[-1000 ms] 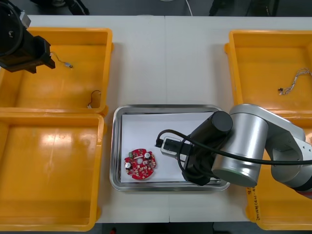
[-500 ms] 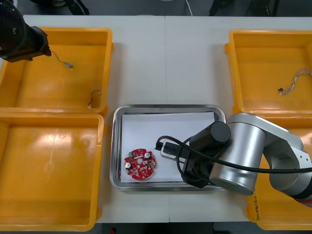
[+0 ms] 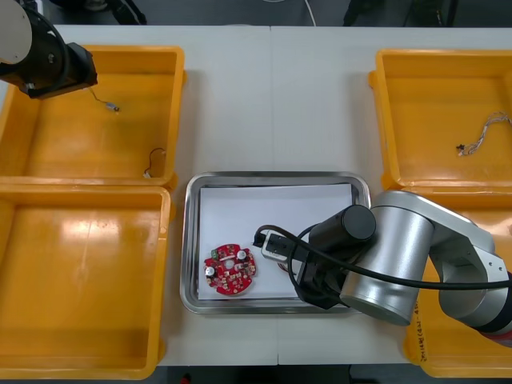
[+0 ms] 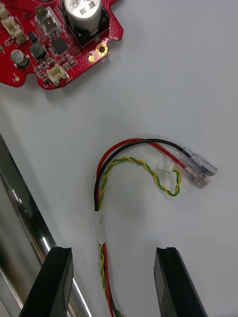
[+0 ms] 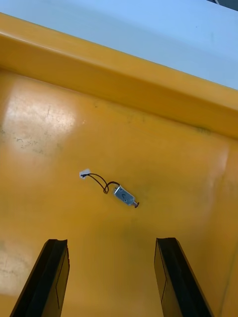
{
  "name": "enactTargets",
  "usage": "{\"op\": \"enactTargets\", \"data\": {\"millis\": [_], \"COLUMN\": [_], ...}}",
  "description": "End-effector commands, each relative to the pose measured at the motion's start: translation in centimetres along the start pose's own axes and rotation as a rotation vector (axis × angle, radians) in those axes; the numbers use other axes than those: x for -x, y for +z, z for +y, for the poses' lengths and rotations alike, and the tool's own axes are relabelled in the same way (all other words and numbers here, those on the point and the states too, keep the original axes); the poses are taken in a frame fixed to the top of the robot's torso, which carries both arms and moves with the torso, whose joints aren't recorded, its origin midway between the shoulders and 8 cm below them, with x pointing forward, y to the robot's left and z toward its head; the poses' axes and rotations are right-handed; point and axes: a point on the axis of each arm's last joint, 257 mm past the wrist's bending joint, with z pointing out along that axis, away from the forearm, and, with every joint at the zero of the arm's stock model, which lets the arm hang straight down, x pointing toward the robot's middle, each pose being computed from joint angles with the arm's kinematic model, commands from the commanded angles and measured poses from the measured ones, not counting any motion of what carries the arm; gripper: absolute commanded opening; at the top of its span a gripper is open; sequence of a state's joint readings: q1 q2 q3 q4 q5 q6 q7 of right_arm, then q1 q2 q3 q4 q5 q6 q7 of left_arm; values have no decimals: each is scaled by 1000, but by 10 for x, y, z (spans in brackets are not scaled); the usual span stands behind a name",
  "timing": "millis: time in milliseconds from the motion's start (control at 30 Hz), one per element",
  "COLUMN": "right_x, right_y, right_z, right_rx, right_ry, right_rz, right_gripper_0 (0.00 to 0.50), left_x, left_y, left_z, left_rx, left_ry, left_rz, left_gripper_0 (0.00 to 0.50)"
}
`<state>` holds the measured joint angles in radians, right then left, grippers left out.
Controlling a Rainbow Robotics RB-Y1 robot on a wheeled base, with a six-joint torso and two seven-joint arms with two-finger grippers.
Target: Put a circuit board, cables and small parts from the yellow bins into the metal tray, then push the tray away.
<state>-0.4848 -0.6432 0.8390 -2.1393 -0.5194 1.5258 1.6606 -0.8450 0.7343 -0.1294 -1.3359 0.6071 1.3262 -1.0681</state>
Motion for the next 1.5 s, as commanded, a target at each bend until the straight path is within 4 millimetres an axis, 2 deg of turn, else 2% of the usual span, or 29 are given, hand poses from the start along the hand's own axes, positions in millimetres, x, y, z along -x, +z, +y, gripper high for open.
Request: {"op": "enactTargets", "data": {"millis": [33,400,667,833,1033,1200,1500], "right_x": [13,30,29,23,6,12,-6], "right_y": [-2,-24,-62,-83,-114,-140,-164], "right_z": [8,-9,-34,-48,-76,-108,-148], "right_rx": [13,52,0,-1,4,-48,-115], "right_ry": [-22,66,83,138,248,320,429], "right_rz": [-34,-86,-66,-55,-37,-102,-130], "right_gripper_0": [500,500,500,500,500,500,500], "left_x": [32,30,24,19,13,10,5], "left_y": [-7,19,42,47,55,59,64], "left_z": [-23,-21,-21,-24,-29,-37,-39], "left_rx": [-41,-43,-41,-41,-46,-57,-46], "left_ry": [89,96,120,131,150,158,187], "left_rz": [-85,-111,-139,-135,-143,-148,-156], "left_gripper_0": [500,500,500,500,500,500,500]}}
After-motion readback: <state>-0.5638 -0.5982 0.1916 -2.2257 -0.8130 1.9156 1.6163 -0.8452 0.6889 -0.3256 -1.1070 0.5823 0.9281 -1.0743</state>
